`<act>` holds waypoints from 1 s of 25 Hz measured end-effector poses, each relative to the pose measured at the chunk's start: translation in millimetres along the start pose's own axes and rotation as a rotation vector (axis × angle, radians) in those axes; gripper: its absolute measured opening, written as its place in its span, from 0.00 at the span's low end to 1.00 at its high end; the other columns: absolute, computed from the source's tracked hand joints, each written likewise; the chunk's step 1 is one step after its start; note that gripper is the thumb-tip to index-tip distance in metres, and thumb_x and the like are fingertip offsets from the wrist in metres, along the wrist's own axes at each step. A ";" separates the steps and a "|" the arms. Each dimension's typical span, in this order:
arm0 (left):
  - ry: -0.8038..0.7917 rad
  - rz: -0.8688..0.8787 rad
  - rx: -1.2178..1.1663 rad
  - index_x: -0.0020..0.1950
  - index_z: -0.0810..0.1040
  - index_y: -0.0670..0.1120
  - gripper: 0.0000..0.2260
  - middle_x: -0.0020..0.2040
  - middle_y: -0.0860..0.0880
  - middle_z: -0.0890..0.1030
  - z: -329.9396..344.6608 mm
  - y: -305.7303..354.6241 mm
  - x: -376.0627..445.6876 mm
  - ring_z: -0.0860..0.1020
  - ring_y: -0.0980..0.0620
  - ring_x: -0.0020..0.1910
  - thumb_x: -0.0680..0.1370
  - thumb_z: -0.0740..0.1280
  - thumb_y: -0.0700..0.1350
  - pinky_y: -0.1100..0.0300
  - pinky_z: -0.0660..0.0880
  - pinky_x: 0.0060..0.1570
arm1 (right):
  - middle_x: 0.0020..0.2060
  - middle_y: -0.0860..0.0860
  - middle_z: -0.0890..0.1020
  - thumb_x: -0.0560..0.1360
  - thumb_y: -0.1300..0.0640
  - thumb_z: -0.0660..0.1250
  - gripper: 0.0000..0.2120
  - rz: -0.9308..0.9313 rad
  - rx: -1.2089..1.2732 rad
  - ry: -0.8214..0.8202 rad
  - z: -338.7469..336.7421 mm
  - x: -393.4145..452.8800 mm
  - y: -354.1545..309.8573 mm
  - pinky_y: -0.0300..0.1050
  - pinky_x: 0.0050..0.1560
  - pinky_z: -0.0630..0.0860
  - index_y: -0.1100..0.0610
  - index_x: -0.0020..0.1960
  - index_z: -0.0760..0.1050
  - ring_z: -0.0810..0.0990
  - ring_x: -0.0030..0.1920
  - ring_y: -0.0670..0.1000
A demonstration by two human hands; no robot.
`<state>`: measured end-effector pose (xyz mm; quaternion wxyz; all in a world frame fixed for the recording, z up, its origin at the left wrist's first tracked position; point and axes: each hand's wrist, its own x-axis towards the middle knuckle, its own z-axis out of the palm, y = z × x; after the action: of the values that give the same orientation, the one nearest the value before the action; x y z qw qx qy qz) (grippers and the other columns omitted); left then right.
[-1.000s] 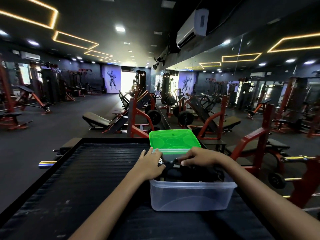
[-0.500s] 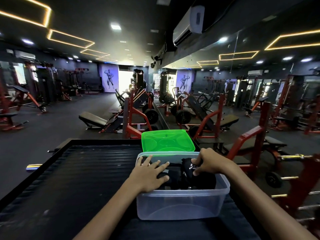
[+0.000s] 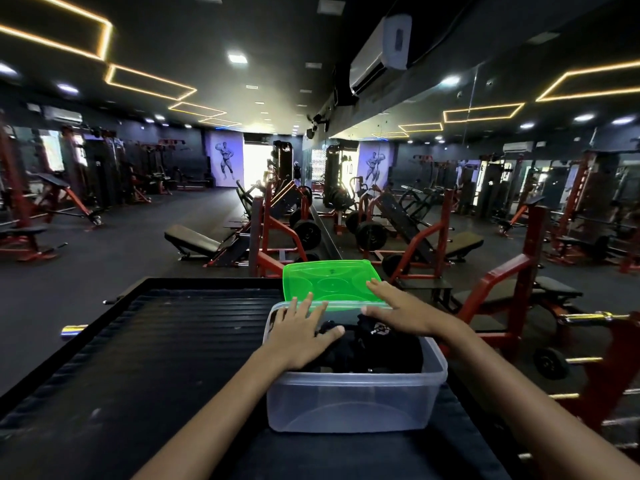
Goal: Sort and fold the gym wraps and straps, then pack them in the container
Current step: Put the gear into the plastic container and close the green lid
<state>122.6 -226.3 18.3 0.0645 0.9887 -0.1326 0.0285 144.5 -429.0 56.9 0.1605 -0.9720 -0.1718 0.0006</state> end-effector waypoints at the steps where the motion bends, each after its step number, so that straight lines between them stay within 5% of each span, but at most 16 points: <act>1: -0.051 0.010 0.059 0.77 0.46 0.54 0.30 0.78 0.49 0.43 2.6 3.2 0.6 0.41 0.48 0.76 0.78 0.46 0.65 0.44 0.37 0.72 | 0.76 0.56 0.47 0.79 0.45 0.56 0.33 0.000 -0.065 -0.061 12.7 3.8 -0.7 0.48 0.74 0.45 0.57 0.77 0.47 0.45 0.76 0.55; 3: -0.122 0.026 0.144 0.77 0.44 0.54 0.31 0.78 0.50 0.45 8.9 5.5 2.7 0.41 0.50 0.76 0.77 0.44 0.67 0.41 0.34 0.70 | 0.76 0.56 0.40 0.79 0.41 0.52 0.34 0.031 -0.117 -0.174 36.9 9.9 4.3 0.56 0.75 0.43 0.49 0.76 0.38 0.39 0.76 0.56; 7: -0.068 0.010 0.112 0.77 0.52 0.52 0.32 0.78 0.50 0.52 12.3 3.3 4.6 0.45 0.53 0.77 0.77 0.45 0.67 0.41 0.35 0.71 | 0.76 0.53 0.38 0.77 0.36 0.51 0.34 0.050 -0.152 -0.184 40.3 10.7 13.1 0.63 0.71 0.38 0.42 0.75 0.36 0.38 0.76 0.56; 10: 0.079 -0.003 -0.012 0.72 0.64 0.49 0.28 0.75 0.51 0.62 13.2 0.9 3.1 0.54 0.55 0.75 0.78 0.51 0.64 0.46 0.39 0.73 | 0.77 0.52 0.41 0.73 0.29 0.48 0.37 0.031 -0.119 -0.242 40.5 15.5 16.3 0.64 0.72 0.37 0.42 0.76 0.40 0.39 0.76 0.54; 12: 0.187 0.016 -0.120 0.68 0.68 0.49 0.25 0.70 0.52 0.68 12.7 -2.2 2.2 0.61 0.56 0.72 0.78 0.56 0.62 0.52 0.46 0.73 | 0.77 0.52 0.50 0.64 0.20 0.44 0.48 -0.017 -0.014 -0.223 32.9 19.9 20.8 0.59 0.74 0.44 0.47 0.76 0.48 0.47 0.77 0.52; 13: 0.242 0.029 -0.190 0.67 0.69 0.49 0.23 0.68 0.52 0.70 10.7 -4.6 2.1 0.64 0.55 0.70 0.77 0.59 0.61 0.55 0.51 0.72 | 0.76 0.52 0.58 0.65 0.21 0.46 0.48 -0.030 0.052 -0.171 26.6 24.1 24.0 0.53 0.75 0.50 0.50 0.75 0.55 0.55 0.75 0.51; 17: 0.364 0.012 -0.448 0.63 0.72 0.44 0.21 0.62 0.49 0.74 -8.9 -28.2 27.5 0.72 0.51 0.62 0.76 0.66 0.54 0.58 0.67 0.62 | 0.63 0.54 0.76 0.78 0.45 0.59 0.21 -0.072 0.079 -0.023 0.5 47.9 26.3 0.39 0.60 0.65 0.58 0.63 0.73 0.72 0.63 0.51; 25: 0.137 -0.272 -0.677 0.52 0.71 0.44 0.08 0.51 0.47 0.75 -0.2 -84.1 158.7 0.73 0.51 0.50 0.77 0.66 0.45 0.62 0.65 0.43 | 0.47 0.60 0.79 0.78 0.53 0.62 0.19 0.144 0.110 -0.043 1.8 164.7 60.1 0.44 0.43 0.71 0.69 0.58 0.76 0.77 0.48 0.55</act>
<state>297.8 -186.8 20.1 0.3998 0.9157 0.0029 0.0401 319.4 -426.9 45.3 0.2097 -0.9712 -0.1043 0.0426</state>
